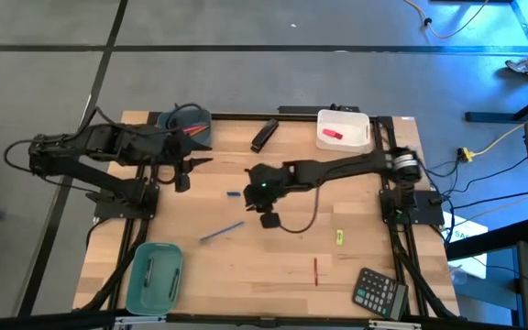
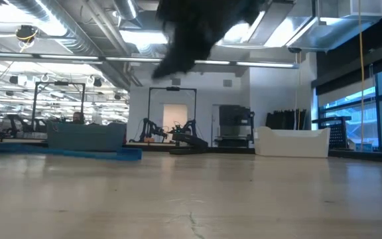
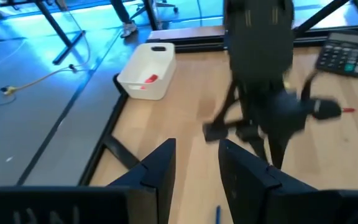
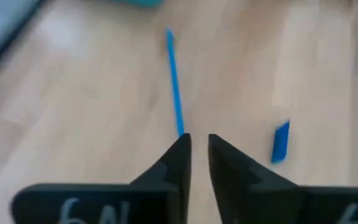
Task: Sort crayons/erasers/pens/pencils in bins
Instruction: Put the blue pencil into the blue bin
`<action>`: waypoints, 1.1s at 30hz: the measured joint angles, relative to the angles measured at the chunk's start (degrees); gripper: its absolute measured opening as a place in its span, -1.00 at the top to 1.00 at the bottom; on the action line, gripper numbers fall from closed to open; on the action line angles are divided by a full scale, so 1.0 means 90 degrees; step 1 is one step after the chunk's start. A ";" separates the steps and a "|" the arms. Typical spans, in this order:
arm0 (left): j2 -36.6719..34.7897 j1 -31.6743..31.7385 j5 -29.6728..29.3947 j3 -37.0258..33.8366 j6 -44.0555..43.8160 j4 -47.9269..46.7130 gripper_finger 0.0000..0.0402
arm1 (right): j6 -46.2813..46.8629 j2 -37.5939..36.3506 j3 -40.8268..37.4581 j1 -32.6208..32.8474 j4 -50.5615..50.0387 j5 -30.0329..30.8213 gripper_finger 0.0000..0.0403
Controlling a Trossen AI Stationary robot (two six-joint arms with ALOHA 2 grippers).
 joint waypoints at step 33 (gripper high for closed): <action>0.0007 0.0517 -0.0007 0.0000 -0.0185 -0.0464 0.44 | -0.0676 0.4192 0.5016 0.0675 -0.3723 0.0899 0.56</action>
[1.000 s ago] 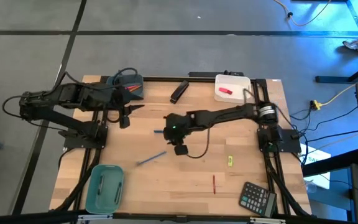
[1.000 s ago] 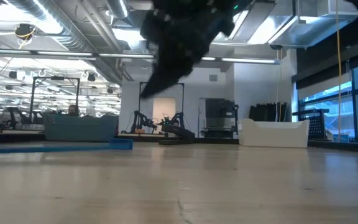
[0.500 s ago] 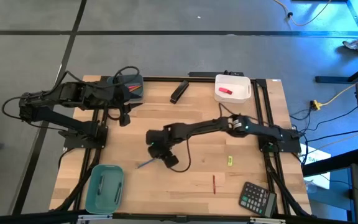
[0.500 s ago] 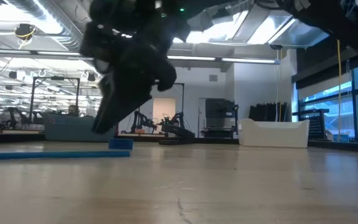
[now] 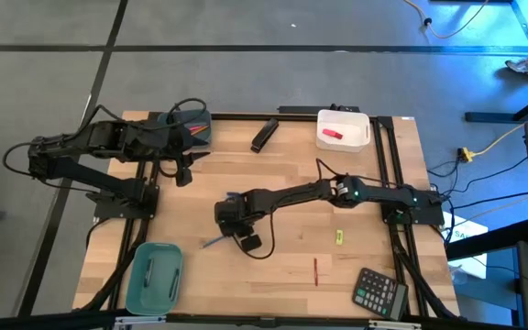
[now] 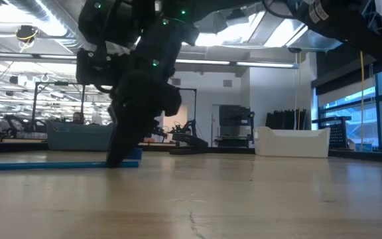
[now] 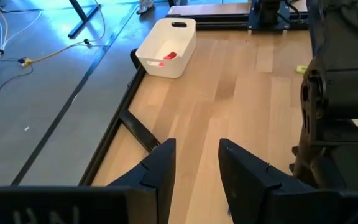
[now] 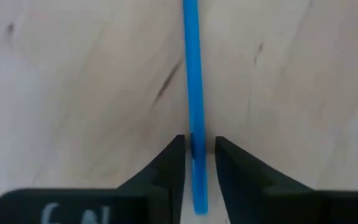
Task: Sort crayons/erasers/pens/pencils in bins
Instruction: Put the blue pencil into the blue bin
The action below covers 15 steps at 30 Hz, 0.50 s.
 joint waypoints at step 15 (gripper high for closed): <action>0.0000 0.0000 -0.0001 0.0000 0.0009 -0.0152 0.44 | 0.0211 -0.0031 -0.0027 -0.0098 -0.1004 0.0141 0.88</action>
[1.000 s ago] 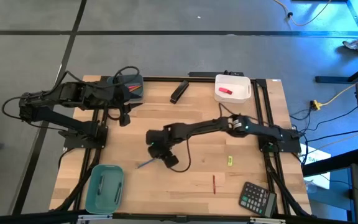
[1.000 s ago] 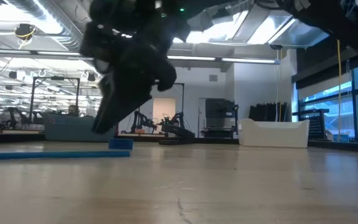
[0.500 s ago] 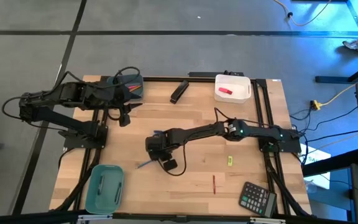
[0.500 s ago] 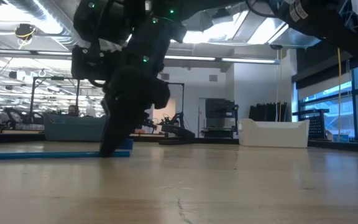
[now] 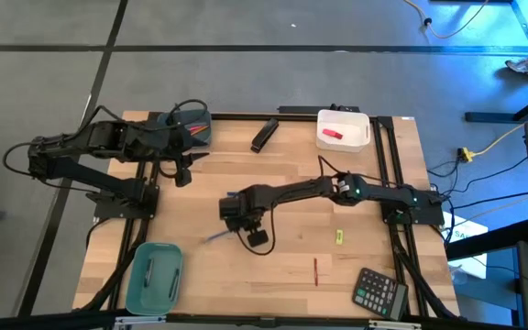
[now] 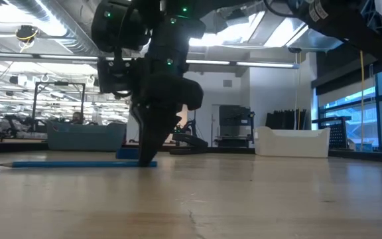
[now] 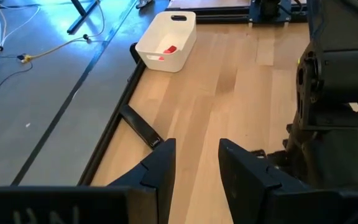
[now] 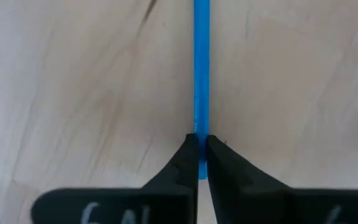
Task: Sort crayons/erasers/pens/pencils in bins
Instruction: Put the blue pencil into the blue bin
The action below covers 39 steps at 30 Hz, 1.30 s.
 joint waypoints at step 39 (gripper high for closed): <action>-0.2625 -0.0381 -0.0037 0.0010 -0.2296 -0.0249 0.44 | 0.1970 -0.2868 -0.1089 -0.2148 0.3211 -0.1551 0.89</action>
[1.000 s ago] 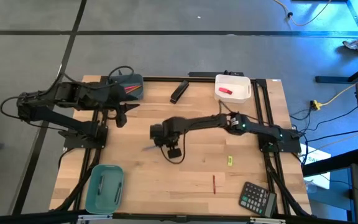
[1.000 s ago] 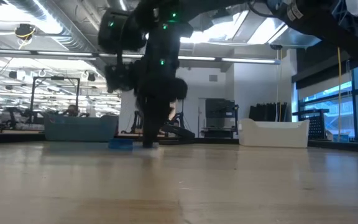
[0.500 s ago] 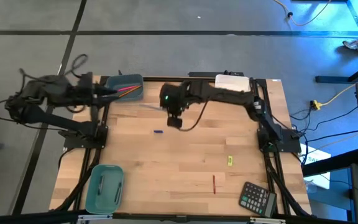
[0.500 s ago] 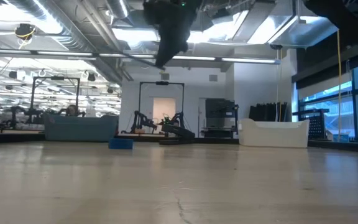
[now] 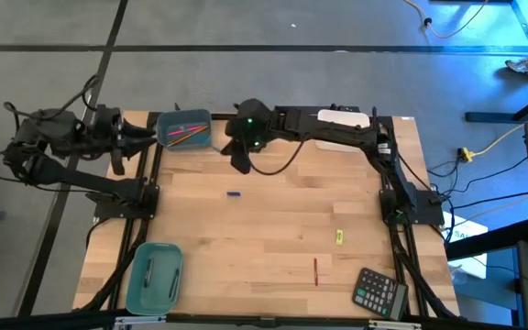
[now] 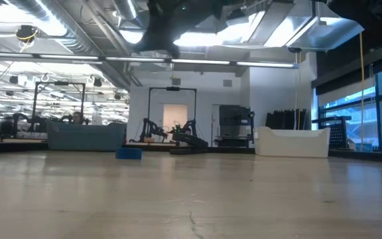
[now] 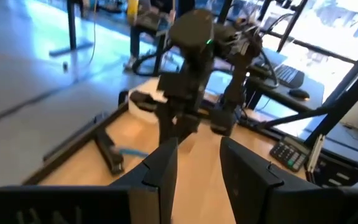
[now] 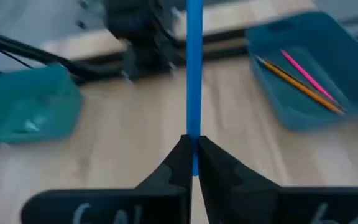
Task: Sort crayons/erasers/pens/pencils in bins
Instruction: Put the blue pencil into the blue bin
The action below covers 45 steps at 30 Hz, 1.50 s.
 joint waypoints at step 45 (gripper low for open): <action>0.1211 0.0294 -0.0652 -0.0903 0.1292 0.2200 0.23 | -0.1508 -0.0069 -0.0081 -0.0410 0.0064 -0.0866 0.87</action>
